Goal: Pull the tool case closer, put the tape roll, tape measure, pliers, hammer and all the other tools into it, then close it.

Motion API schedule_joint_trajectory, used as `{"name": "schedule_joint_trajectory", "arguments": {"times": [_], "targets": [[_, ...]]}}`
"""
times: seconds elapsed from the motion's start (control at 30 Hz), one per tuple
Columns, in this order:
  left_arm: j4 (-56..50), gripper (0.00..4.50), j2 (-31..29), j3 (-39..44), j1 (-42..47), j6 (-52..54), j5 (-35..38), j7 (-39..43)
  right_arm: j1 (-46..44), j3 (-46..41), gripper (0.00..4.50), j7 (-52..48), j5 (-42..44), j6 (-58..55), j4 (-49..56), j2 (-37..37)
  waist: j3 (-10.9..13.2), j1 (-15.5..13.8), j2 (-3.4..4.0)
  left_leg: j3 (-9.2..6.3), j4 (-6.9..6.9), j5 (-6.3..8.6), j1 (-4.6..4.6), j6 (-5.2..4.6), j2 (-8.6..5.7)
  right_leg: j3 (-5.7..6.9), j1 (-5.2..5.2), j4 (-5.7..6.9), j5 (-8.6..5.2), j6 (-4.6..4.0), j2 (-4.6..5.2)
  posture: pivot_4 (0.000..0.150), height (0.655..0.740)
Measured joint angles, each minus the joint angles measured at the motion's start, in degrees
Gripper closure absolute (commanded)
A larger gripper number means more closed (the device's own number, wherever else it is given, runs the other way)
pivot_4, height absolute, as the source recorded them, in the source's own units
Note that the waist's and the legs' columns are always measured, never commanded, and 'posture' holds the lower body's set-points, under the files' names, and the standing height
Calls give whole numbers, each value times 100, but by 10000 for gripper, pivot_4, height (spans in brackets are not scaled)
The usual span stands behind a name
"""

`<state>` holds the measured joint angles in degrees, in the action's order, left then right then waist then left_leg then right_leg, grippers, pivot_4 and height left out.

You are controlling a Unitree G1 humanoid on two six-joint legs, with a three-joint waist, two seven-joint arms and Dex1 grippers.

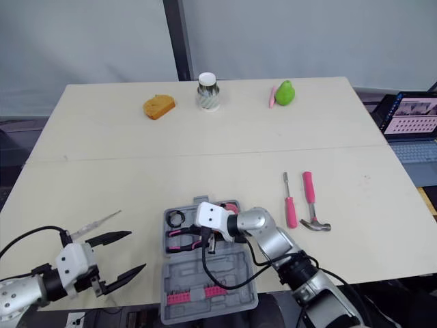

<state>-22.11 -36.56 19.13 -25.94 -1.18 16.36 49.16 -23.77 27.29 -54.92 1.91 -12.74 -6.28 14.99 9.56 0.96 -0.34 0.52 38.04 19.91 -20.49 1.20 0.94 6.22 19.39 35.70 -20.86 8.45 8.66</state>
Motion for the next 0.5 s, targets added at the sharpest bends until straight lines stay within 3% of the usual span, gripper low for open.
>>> {"name": "schedule_joint_trajectory", "arguments": {"times": [0.13, 0.27, 0.37, 0.5], "targets": [[5, 0, -71, 72, 534, 800, 190, -343, 179, -875, 33405, -325, 1022, -788, 820, 508, 13, -56, 12, 2, 7, 1, -14, -2, -1, -3, 8, -7, 0, 0, 1, 1500, 7400], [241, 0, -153, 312, 760, 1197, 286, -498, 432, -2001, 13924, -532, 1794, -1362, 1363, 1436, 15, -96, 12, 1, 1, 2, -14, -3, 0, 1, 7, -12, 0, 0, -1, 1500, 7400], [871, 0, -204, 866, 753, 1225, 285, -665, 1096, -2900, 547, -589, 2059, -1465, 1448, 2234, 20, -107, 8, 10, -1, 3, -16, -6, -1, 4, 7, -21, 0, -1, -1, 1500, 7400], [1670, 0, -224, 1532, 712, 1028, 258, -873, 1808, -3749, 547, -585, 2147, -1302, 1102, 2677, 22, -88, 2, 33, -1, 4, -14, -7, 3, 4, 7, -34, 0, -1, -1, 1500, 7400]]}}
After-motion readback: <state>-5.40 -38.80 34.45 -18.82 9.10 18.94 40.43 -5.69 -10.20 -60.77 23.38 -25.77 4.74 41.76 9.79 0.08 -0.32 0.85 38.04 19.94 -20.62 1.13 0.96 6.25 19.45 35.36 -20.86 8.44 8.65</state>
